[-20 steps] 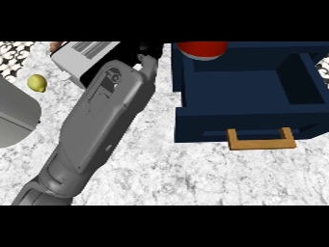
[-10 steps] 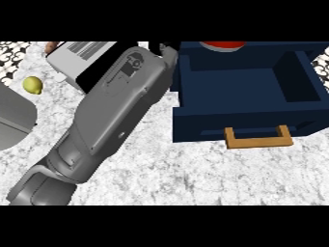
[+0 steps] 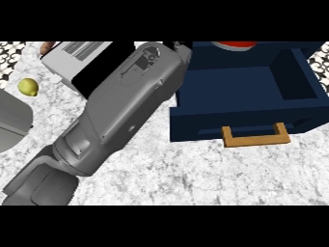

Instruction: Pick up the can, place it into the drawer and close the drawer

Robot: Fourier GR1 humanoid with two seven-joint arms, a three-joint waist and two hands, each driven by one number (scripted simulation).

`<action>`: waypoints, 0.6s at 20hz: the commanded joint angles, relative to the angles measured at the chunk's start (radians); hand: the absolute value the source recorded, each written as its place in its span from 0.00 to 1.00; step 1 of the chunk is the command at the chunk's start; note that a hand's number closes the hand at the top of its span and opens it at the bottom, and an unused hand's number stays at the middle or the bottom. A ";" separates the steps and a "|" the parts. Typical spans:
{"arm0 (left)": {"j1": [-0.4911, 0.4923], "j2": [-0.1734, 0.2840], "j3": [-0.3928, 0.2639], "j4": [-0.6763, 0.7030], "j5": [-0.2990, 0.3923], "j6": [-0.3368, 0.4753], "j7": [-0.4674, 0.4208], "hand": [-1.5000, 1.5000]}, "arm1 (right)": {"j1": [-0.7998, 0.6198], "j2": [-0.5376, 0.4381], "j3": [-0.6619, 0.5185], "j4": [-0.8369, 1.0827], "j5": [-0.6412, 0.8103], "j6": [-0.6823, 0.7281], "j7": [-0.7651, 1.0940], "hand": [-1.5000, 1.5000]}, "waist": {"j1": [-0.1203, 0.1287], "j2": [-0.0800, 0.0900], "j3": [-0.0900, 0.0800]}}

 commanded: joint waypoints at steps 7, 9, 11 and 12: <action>-0.034 0.000 -0.140 0.097 0.147 0.064 -0.046 1.00 | -0.022 0.018 0.024 0.005 0.029 0.003 -0.002 0.00 | -0.025 0.005 0.001; -0.018 0.000 -0.149 0.127 0.151 0.063 -0.077 1.00 | 0.001 0.012 0.013 -0.032 -0.020 0.009 0.018 0.00 | -0.029 0.004 0.001; -0.004 0.000 -0.163 0.131 0.162 0.042 -0.102 0.00 | 0.022 -0.001 -0.025 0.005 -0.033 0.036 -0.008 0.00 | -0.025 0.003 0.001; -0.009 0.000 -0.210 0.114 0.183 0.104 -0.064 0.00 | 0.004 -0.025 -0.013 -0.003 -0.050 0.018 0.032 0.00 | -0.035 0.004 0.001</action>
